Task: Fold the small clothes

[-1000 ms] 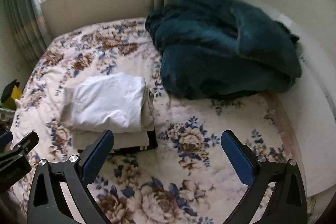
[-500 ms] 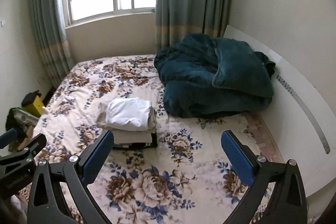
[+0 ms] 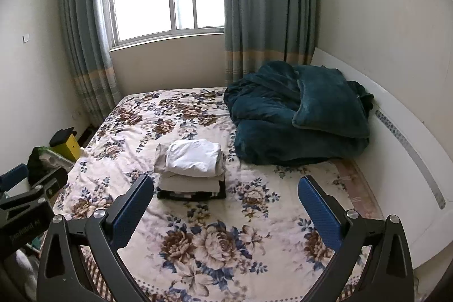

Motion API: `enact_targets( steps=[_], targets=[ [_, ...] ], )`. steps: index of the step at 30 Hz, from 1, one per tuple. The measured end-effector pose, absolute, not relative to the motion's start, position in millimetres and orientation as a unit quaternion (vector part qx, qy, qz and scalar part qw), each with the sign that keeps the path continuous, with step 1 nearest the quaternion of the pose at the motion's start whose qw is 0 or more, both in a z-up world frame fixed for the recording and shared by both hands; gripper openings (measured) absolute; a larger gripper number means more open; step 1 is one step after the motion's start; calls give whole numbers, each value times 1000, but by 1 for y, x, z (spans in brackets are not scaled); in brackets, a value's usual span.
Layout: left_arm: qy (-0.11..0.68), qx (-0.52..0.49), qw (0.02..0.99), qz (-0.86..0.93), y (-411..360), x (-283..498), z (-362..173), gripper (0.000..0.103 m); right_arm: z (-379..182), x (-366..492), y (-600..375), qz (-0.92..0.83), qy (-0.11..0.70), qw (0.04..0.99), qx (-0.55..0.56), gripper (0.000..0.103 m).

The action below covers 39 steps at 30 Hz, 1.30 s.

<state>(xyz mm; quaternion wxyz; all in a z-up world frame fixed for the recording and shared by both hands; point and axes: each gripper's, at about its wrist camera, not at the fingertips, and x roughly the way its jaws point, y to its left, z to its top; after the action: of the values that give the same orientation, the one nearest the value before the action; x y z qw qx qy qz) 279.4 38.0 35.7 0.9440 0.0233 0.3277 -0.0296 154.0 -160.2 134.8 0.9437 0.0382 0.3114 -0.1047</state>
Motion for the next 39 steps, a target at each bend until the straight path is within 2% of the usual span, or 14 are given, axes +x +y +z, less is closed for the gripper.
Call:
enact_targets(
  steps=[2,5,39],
  targets=[
    [324,27,945,-28,38,279,36,102,133,153,-159,-103,313,943,36,103],
    [323,30,946,-25,38,276,35,103,130,155,-158,-101,315,943,33,103],
    [330,31,943,-28,41,267,32,103,126,163,-159,-84,321,943,26,103]
  ],
)
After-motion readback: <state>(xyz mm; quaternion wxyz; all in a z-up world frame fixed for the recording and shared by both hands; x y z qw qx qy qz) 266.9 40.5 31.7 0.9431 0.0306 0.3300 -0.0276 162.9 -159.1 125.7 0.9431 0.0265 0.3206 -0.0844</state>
